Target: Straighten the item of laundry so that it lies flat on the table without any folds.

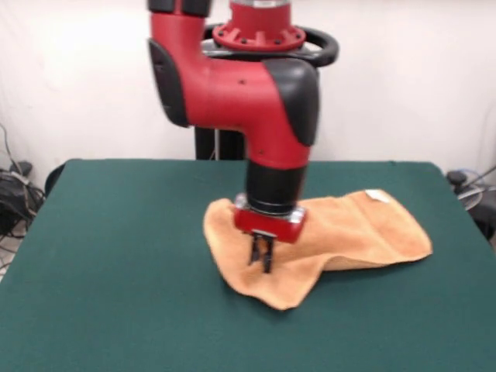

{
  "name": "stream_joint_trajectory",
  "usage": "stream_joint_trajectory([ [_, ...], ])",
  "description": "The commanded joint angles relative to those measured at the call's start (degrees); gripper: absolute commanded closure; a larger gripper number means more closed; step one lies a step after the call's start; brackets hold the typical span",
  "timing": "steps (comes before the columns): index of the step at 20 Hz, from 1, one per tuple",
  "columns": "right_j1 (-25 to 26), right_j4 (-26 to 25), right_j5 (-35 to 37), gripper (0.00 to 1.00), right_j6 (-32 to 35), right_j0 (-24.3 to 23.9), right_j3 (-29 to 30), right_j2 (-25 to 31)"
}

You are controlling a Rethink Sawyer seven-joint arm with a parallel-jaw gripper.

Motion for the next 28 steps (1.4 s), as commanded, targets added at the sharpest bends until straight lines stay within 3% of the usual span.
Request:
stream_joint_trajectory([
  [1,8.06,-8.72,-4.06,1.0,-0.73,-3.21,-1.8,-6.26],
  [12,6.77,-10.16,-10.21,1.0,1.51,-6.11,-3.33,-5.48],
  [15,3.33,-10.74,-0.31,1.0,-5.33,-10.54,-6.13,1.8],
  [19,1.24,-10.04,7.35,1.0,-9.45,-11.2,-11.16,4.65],
  [23,2.43,-11.36,8.34,1.0,-9.21,-10.29,-16.08,3.54],
  [28,5.58,-14.0,2.47,1.0,-5.86,-11.57,-19.91,4.62],
])
